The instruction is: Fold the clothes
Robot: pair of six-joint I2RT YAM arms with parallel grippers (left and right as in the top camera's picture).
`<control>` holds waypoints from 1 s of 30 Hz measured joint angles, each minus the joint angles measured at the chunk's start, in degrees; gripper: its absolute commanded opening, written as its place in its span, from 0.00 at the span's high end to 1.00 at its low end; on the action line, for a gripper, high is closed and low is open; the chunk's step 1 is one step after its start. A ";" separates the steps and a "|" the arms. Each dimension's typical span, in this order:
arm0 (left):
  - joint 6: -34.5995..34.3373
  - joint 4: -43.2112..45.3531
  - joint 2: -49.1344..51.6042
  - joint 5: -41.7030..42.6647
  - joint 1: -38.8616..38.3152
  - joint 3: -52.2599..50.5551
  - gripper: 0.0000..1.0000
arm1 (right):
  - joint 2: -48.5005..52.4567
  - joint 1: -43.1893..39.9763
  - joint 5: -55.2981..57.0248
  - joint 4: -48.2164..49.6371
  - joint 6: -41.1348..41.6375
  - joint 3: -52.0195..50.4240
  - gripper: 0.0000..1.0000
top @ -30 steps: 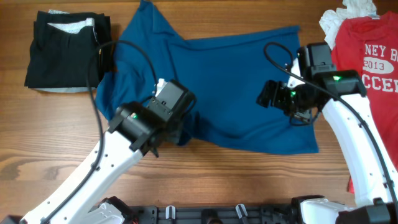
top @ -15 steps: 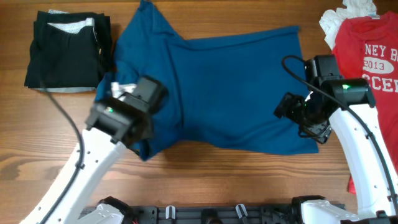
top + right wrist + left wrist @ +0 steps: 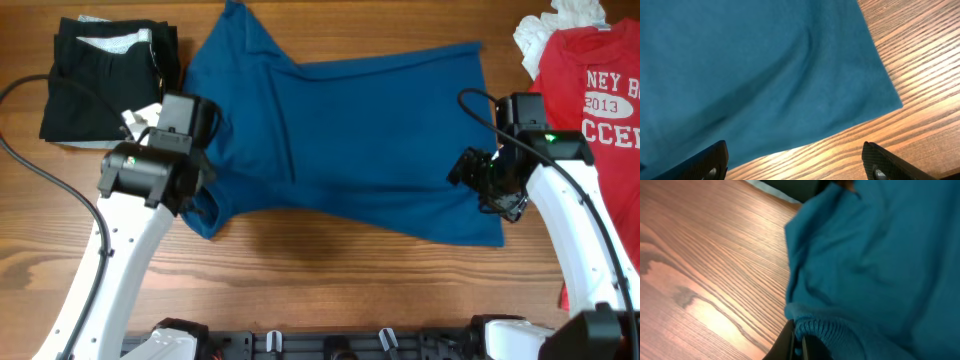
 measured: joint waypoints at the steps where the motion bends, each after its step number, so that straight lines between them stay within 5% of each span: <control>1: 0.07 0.31 0.57 -0.33 1.36 0.00 0.96 | 0.90 0.00 0.00 -0.33 0.04 0.00 0.14; 5: 0.92 1.73 2.51 -1.33 6.67 0.00 0.96 | 4.37 0.00 0.00 -3.39 0.59 -0.09 0.20; 13: 2.14 7.78 5.51 -1.36 13.51 0.00 0.96 | 5.73 -0.04 -3.80 1.44 3.87 -8.68 0.51; 20: 2.14 9.53 5.84 -0.44 13.51 0.00 0.96 | 5.81 -0.04 -9.94 4.11 4.24 -14.80 0.51; 24: 2.14 9.57 5.84 -0.33 13.49 0.00 0.96 | 5.81 -0.04 -11.15 5.16 4.39 -17.73 0.38; 30: 2.14 9.64 5.84 0.59 13.49 0.00 0.96 | 5.81 -0.04 -11.61 12.48 4.68 -21.88 0.36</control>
